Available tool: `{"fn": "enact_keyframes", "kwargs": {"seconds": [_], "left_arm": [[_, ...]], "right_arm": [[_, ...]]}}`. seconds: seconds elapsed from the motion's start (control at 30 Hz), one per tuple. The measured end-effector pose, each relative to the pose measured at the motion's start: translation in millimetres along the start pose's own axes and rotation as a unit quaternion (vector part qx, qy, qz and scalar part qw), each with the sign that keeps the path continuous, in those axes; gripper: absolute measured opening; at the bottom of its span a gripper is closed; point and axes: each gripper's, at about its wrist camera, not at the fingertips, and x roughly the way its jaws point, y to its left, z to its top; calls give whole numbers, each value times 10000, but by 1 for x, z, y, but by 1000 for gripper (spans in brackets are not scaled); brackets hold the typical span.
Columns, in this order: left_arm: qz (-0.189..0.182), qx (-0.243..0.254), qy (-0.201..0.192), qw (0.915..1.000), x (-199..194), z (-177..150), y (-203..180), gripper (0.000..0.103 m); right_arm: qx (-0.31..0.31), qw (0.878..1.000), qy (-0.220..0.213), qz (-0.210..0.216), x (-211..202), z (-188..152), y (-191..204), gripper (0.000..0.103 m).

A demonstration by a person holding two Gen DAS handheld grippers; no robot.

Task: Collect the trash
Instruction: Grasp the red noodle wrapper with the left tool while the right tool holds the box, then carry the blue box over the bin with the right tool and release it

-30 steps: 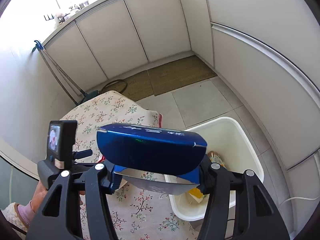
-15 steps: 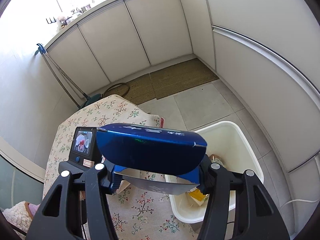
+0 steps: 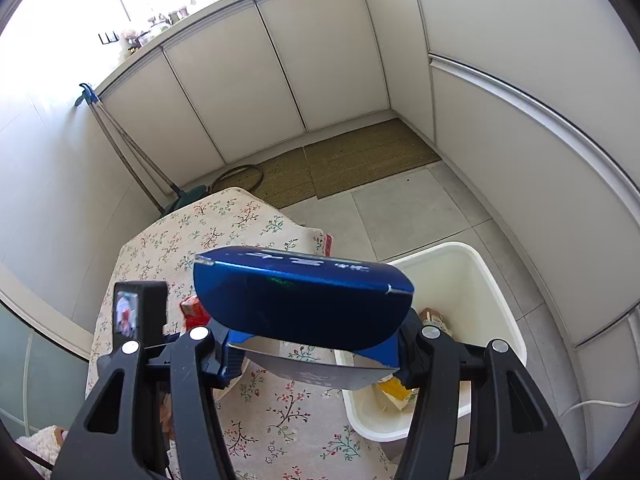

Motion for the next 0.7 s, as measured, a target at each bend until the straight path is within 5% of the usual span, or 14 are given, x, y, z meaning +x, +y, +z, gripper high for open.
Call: {"fn": "enact_keyframes", "kwargs": {"seconds": [0.33,0.7], "left_arm": [[-512,-192,-200,9983,-44,-26,-12,90],[-667,96,-486,9965,-70,-19,-57,90]], "right_arm": [[232,9992,-161,-280,-16,-5,-32,56],[766,9894,-364,-1182,-1,1,-98,56]]}}
